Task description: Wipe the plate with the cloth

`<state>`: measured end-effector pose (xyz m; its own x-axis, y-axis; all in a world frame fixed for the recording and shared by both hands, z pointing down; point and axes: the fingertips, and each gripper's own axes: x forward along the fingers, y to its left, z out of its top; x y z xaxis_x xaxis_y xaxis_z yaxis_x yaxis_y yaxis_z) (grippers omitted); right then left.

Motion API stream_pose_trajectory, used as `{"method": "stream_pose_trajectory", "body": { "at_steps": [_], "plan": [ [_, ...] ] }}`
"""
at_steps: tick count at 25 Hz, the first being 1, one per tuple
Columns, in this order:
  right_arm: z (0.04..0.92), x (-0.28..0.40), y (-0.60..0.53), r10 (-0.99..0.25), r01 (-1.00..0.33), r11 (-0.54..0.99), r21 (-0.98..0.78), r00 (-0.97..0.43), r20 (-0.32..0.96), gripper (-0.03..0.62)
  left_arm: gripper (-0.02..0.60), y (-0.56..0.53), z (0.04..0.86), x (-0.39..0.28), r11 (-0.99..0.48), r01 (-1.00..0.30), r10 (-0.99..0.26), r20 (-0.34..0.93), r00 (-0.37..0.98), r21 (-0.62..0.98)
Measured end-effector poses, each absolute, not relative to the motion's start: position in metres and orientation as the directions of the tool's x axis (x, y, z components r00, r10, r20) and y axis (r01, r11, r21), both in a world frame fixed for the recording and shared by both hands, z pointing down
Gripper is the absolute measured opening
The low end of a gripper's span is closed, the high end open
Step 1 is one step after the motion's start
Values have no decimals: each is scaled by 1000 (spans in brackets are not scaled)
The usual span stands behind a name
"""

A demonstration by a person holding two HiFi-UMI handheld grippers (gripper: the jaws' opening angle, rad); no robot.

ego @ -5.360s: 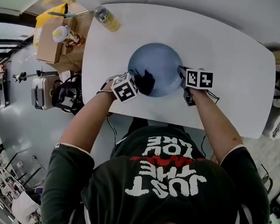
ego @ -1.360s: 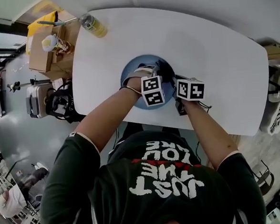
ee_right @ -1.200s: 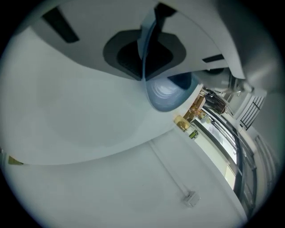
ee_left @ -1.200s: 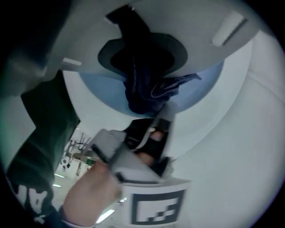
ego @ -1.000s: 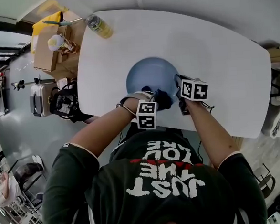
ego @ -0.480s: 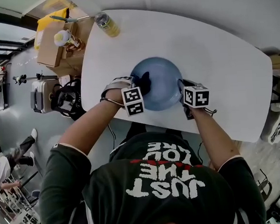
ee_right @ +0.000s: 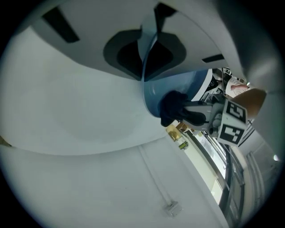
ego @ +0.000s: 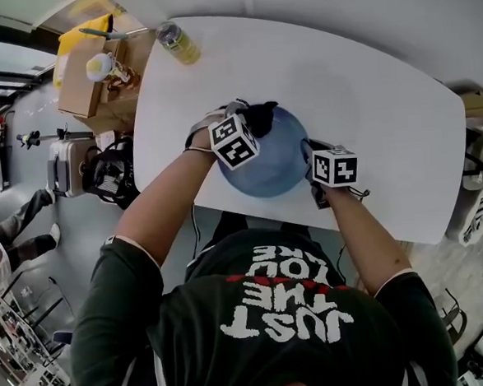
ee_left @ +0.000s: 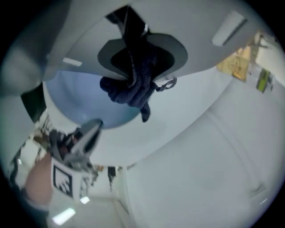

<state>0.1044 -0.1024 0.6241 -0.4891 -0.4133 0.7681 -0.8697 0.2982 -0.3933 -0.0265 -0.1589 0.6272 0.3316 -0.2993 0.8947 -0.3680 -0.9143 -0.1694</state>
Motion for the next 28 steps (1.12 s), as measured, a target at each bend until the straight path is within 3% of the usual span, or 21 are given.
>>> {"method": "stream_pose_trajectory", "body": {
  "at_steps": [3,10,16,28],
  "plan": [
    [620,112,-105,-424,-853,322,-410,-517,743,12,71,-178,600,-31,-858,-514,-282,845,455,-10],
    [610,109,-106,-371,-769,501,-397,-605,704,12,71,-224,586,-58,-675,-693,-277,783,557,254],
    [606,90,-106,-327,-700,592,-399,-661,675,12,69,-178,615,-25,-779,-528,-69,790,609,339],
    [608,101,-119,-383,-703,548,-453,-693,611,12,69,-127,617,-36,-678,-420,183,693,698,603]
  ]
}}
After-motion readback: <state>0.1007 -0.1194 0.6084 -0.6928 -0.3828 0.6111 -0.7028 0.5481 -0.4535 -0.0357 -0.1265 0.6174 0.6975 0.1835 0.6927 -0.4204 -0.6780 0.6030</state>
